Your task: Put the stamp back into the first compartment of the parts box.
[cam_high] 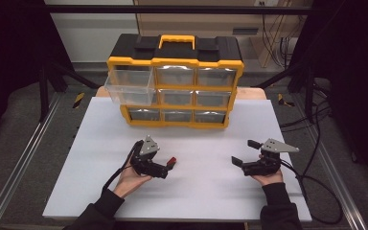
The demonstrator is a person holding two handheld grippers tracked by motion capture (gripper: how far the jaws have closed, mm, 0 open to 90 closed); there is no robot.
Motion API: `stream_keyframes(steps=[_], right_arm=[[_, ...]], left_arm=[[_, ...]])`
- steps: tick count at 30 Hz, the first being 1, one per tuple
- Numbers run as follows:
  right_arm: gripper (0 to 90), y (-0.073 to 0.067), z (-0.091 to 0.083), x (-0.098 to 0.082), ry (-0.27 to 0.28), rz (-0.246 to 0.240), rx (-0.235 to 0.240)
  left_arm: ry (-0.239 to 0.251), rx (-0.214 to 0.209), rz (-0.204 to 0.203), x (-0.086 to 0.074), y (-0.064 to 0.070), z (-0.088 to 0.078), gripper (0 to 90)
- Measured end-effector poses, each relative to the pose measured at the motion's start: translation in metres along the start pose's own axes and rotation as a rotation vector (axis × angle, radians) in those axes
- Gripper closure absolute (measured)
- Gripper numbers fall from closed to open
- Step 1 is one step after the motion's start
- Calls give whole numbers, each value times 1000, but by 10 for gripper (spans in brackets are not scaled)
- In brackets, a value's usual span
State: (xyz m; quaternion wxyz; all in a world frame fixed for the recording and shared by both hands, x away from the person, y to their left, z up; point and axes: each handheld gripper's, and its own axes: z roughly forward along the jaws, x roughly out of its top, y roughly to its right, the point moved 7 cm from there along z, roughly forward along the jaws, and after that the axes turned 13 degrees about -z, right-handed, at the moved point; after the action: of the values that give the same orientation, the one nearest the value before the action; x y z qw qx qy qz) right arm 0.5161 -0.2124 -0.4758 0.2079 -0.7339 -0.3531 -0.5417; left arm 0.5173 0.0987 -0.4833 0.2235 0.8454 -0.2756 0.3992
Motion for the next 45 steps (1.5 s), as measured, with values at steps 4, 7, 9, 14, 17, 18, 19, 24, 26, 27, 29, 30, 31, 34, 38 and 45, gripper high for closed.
stream_keyframes(steps=[4,7,9,14,17,18,19,24,26,27,29,30,31,34,38,45], right_arm=[[3,0,0,0,-3,-1,1],[2,0,0,0,-3,-1,1],[2,0,1,0,-3,-2,1],[2,0,1,-1,-7,-1,4],[2,0,1,-1,-8,-1,3],[2,0,1,-1,-9,-1,3],[2,0,1,-1,-9,-1,3],[2,0,1,-1,-12,-1,3],[2,0,1,-2,-12,-2,4],[2,0,1,-2,-11,-3,3],[2,0,1,-1,-11,0,3],[2,0,1,-1,-11,-2,3],[2,0,1,-2,-11,-2,3],[2,0,1,-1,-11,0,3],[2,-1,1,-1,-10,1,4],[2,0,2,-2,-12,-2,3]], left_arm=[[-3,7,2,-1,1,2,14],[-10,1,-3,-3,2,5,18],[-23,-4,-6,-4,2,7,24],[-51,-14,-22,-8,4,12,47],[-63,-19,-34,-9,4,15,80],[-64,-16,-35,-9,4,15,97],[-66,-16,-41,-9,3,16,111],[-89,-30,-66,-12,1,19,191],[-98,-33,-71,-13,1,21,220],[-100,-29,-71,-14,1,22,230],[-105,-31,-68,-15,1,24,257],[-112,-27,-70,-16,2,24,272],[-116,-25,-68,-17,2,25,286],[-122,-27,-66,-18,3,27,328],[-135,-35,-73,-19,4,28,376],[-139,-53,-84,-20,4,29,452]])
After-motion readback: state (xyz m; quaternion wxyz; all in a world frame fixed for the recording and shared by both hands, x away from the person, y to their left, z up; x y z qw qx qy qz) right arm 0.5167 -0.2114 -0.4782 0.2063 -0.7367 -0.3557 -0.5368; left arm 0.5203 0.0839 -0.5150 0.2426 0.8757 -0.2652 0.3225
